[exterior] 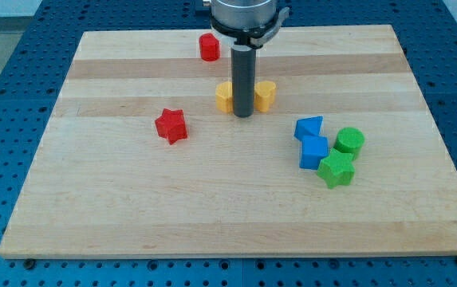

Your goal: Point your arm towards red star

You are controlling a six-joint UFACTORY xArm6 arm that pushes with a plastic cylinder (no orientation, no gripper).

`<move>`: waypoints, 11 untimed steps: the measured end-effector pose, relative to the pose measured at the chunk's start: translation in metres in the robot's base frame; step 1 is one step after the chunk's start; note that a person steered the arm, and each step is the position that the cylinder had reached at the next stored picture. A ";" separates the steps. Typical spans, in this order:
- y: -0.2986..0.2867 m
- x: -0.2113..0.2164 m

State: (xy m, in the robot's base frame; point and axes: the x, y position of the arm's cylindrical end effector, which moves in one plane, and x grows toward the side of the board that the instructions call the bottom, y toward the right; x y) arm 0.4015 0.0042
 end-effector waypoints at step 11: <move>-0.140 0.061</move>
